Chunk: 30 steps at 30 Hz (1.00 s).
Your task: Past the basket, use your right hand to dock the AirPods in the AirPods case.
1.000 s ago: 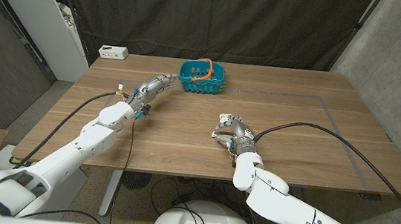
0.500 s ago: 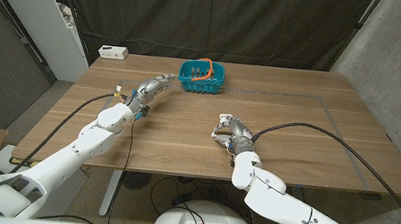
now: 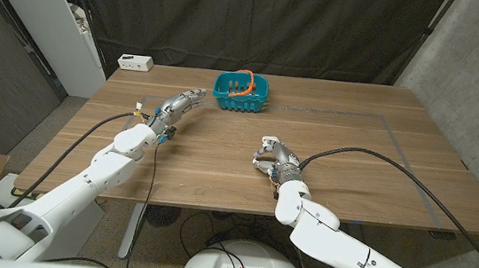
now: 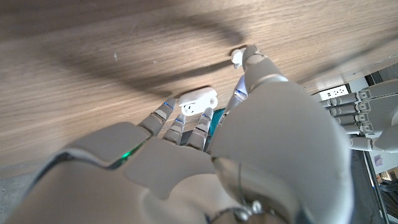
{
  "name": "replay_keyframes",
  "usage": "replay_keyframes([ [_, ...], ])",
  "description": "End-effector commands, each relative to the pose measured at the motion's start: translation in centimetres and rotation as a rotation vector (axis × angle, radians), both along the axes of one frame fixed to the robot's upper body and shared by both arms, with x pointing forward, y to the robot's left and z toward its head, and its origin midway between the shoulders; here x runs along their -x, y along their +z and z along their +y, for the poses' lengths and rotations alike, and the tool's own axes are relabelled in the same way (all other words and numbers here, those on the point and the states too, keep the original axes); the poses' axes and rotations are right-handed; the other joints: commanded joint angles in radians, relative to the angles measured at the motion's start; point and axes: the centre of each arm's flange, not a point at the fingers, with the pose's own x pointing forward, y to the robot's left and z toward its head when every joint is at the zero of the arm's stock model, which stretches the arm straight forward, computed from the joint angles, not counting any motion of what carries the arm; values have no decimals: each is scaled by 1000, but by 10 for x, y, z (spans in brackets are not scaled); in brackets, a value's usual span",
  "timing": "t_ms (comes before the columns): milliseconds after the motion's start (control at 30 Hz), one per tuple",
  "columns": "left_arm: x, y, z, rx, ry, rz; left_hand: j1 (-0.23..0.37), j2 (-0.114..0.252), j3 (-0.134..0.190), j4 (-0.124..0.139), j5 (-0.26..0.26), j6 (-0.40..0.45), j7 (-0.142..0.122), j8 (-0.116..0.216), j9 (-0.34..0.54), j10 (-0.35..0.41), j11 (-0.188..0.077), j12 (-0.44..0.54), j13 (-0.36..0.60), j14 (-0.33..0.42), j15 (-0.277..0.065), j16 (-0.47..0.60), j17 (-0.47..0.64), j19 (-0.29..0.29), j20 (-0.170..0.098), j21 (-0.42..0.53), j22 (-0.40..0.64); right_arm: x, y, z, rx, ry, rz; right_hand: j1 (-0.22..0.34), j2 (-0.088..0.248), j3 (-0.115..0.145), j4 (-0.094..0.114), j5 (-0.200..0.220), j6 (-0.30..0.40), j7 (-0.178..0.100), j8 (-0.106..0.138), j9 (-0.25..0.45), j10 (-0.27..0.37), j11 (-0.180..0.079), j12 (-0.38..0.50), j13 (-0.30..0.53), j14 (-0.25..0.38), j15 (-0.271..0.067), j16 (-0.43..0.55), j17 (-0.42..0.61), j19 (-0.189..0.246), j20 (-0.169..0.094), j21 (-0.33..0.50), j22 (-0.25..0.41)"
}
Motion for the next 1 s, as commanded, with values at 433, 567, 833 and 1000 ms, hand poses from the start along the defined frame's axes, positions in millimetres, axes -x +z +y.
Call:
replay_keyframes([
  [433,0,2,2,6,20,-7,16,-1,-10,-3,6,7,-6,0,5,3,-12,10,9,-9,-12,1,2,-12,-6,-17,4,-7,4,-3,5,-18,43,-4,8,-8,5,-8,14,16,-16,-2,-4,13,-5,6,-15,-73,-7,2,-5,15,-7,3],
  [567,2,2,2,8,23,-7,17,-2,-11,-4,7,5,-6,-1,5,1,-11,10,10,-12,-15,0,1,-15,-7,-18,4,-7,4,0,-3,-11,37,-4,13,-8,5,-8,37,15,-11,-3,-2,11,-5,6,-18,-74,-9,2,-6,14,-8,3],
  [833,2,1,5,11,25,-2,19,0,-13,-3,7,4,-4,-1,5,-3,-7,9,11,-19,-10,-1,1,-19,0,-21,4,-7,3,2,-20,-4,35,-6,22,-9,8,-7,76,21,-1,-2,12,6,-1,7,-12,-76,-7,1,-1,12,-6,3],
  [1000,0,1,6,8,20,1,20,-1,-16,-3,7,9,-8,1,5,-1,-11,10,13,-19,-15,1,1,-18,-6,-21,4,-8,4,1,-16,-12,48,-3,24,-9,6,-6,87,24,2,-1,21,2,2,7,-5,-78,-5,1,4,11,-6,3],
])
